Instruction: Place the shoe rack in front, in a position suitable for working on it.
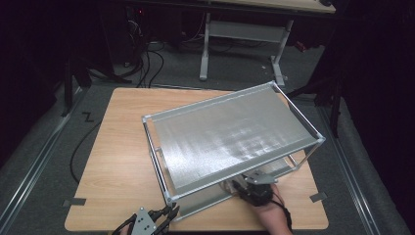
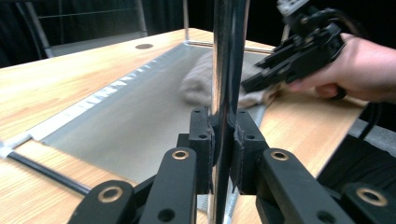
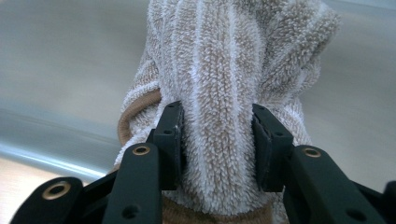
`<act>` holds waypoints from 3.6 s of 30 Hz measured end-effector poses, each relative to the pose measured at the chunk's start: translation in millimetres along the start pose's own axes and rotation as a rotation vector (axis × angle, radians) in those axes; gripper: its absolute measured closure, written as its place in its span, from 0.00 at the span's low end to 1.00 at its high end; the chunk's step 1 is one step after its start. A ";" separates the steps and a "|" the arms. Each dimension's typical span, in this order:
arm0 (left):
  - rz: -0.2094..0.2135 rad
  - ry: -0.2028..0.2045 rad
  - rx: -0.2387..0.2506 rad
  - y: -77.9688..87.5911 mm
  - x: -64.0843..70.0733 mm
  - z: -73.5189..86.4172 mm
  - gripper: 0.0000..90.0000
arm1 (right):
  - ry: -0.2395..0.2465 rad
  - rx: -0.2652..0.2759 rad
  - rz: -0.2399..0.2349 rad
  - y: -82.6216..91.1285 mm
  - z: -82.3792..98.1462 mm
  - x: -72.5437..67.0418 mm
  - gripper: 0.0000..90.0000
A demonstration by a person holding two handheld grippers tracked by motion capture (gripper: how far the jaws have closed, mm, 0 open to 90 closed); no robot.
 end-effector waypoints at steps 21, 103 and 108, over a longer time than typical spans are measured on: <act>-0.002 0.002 -0.004 4.1 -6.9 1.1 0.89 | -0.172 0.037 0.311 50.3 26.2 88.3 0.52; 0.041 -0.020 -0.013 -0.5 -8.1 -1.9 0.89 | 0.089 -0.048 -0.238 -51.3 -36.5 -144.1 0.57; 0.048 -0.017 -0.013 -1.8 -6.9 -2.0 0.89 | 0.094 -0.046 -0.259 -53.6 -37.5 -152.9 0.57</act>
Point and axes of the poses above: each handheld gripper's, and its own axes: y roughly backward along the jaws, z roughly out of its underside, x roughly to its right, the point moved 1 cm from there along -y, roughly forward along the jaws, and after that the axes turned 8 degrees about -z, right-handed, at the moved point
